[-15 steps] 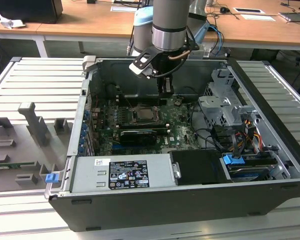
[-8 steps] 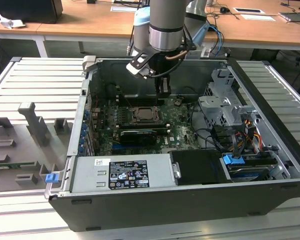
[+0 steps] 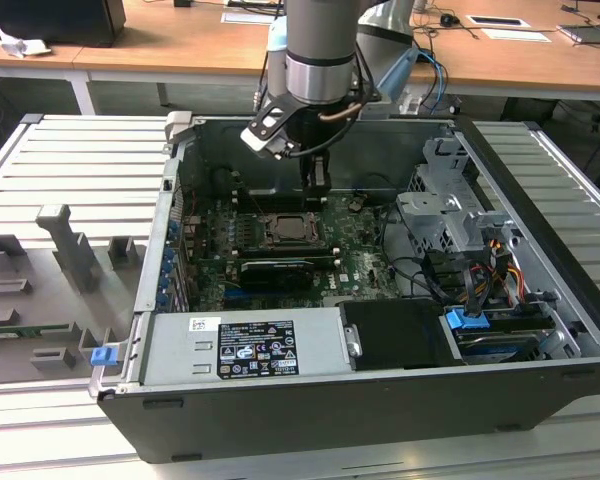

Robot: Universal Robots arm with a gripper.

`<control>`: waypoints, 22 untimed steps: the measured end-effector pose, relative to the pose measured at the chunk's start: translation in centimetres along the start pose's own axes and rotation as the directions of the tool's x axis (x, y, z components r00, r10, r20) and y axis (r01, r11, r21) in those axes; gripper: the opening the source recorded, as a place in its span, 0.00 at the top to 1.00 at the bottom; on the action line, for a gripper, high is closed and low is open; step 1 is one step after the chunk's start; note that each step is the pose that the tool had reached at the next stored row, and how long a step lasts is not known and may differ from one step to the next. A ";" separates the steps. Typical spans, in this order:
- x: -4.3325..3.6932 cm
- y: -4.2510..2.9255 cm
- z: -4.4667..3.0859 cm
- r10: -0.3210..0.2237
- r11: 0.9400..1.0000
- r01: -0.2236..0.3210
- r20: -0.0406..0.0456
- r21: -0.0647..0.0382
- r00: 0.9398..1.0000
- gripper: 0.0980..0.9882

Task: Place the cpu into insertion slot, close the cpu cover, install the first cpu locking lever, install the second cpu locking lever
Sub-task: 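Close the cpu cover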

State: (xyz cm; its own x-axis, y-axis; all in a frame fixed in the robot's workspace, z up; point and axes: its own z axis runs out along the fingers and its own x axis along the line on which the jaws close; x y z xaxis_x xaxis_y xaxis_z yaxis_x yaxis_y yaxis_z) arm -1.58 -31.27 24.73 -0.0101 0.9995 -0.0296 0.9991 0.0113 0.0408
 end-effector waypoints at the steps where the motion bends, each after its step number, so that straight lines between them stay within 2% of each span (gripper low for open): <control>1: 0.00 -0.14 0.05 -0.005 1.000 0.005 0.000 0.001 1.000 0.99; 4: 0.01 -0.15 0.20 -0.047 0.999 0.047 -0.002 0.003 0.999 0.99; 7: 0.01 -0.25 0.35 -0.100 0.995 0.100 -0.004 0.004 0.995 0.99; 11: 0.02 -0.69 0.40 -0.106 0.994 0.106 -0.005 0.004 0.994 0.99; 16: 0.03 -1.50 0.49 -0.106 0.994 0.106 -0.013 0.003 0.994 0.99; 22: 0.04 -2.21 0.49 -0.106 0.994 0.106 -0.013 0.003 0.994 0.99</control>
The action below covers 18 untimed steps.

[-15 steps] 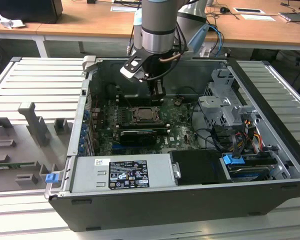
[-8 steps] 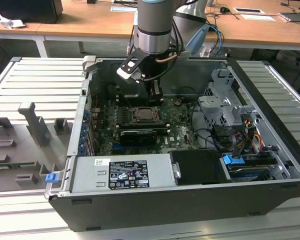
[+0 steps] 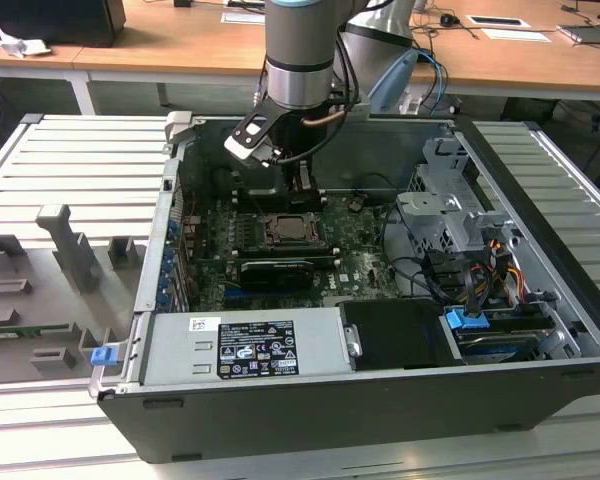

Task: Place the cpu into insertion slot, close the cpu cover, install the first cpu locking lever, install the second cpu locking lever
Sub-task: 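Close the cpu cover, then install the first cpu locking lever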

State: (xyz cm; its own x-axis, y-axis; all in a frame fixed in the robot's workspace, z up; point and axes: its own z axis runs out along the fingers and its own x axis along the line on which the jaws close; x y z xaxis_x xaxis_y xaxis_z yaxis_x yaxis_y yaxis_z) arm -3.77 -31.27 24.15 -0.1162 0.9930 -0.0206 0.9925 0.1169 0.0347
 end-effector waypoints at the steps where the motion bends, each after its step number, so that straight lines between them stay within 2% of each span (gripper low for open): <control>1: 0.01 -0.09 0.00 0.000 1.000 0.000 0.000 0.000 1.000 0.99; 5: 0.03 -0.33 -0.04 0.000 1.000 0.000 0.000 0.000 1.000 0.99; 8: 0.03 -0.29 -0.97 0.000 1.000 0.000 0.005 0.001 1.000 0.99; 14: 0.01 -0.22 -3.13 -0.002 1.000 0.002 0.006 0.001 1.000 0.99; 16: 0.01 -0.21 -3.13 -0.070 0.998 0.070 0.004 0.000 0.998 0.99; 18: 0.01 -0.21 -3.11 -0.111 0.994 0.111 0.003 -0.001 0.994 0.99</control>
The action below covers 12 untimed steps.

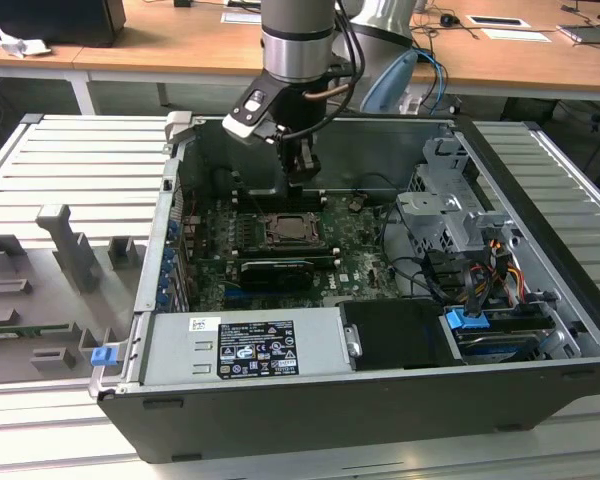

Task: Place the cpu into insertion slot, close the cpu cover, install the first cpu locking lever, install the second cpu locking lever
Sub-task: 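Install the first cpu locking lever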

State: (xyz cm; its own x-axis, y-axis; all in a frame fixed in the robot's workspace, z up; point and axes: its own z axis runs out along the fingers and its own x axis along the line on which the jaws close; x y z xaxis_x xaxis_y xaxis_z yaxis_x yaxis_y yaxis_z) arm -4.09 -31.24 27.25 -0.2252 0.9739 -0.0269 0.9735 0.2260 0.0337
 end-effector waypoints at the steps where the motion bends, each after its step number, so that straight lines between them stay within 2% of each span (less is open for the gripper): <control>1: 0.00 0.00 0.01 -0.020 1.000 0.020 -0.001 0.000 1.000 0.99; 5: 0.00 0.00 0.03 -0.087 0.996 0.087 -0.003 -0.002 0.996 0.99; 12: 0.00 0.00 0.04 -0.198 0.980 0.198 -0.006 -0.006 0.980 0.99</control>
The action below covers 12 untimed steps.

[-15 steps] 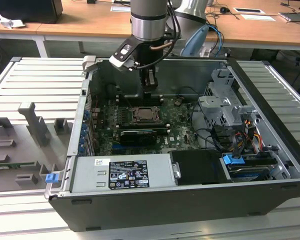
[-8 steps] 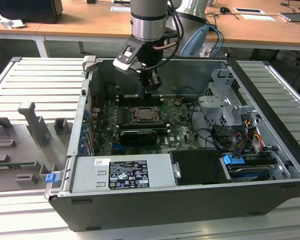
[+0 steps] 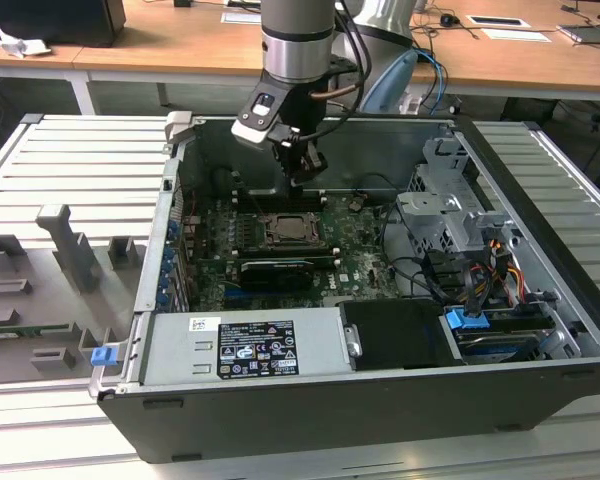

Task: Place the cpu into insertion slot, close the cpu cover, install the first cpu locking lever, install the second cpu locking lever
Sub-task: 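Install the first cpu locking lever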

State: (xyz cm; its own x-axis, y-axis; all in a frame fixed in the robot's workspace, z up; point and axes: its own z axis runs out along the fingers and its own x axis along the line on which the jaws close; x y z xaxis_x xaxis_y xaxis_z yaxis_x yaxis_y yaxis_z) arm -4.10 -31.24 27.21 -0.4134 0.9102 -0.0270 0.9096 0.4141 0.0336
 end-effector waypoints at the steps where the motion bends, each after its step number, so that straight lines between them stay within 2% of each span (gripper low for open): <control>1: 0.00 0.00 0.00 -0.016 1.000 0.016 -0.001 0.000 1.000 0.99; 7: 0.00 0.00 0.00 -0.082 0.997 0.082 -0.003 -0.002 0.997 0.99; 12: 0.00 0.00 0.00 -0.140 0.990 0.140 -0.004 -0.004 0.990 0.99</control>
State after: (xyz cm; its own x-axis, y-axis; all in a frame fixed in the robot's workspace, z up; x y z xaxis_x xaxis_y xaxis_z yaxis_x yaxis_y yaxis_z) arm -4.10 -31.24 27.21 -0.5370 0.8431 -0.0269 0.8425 0.5377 0.0336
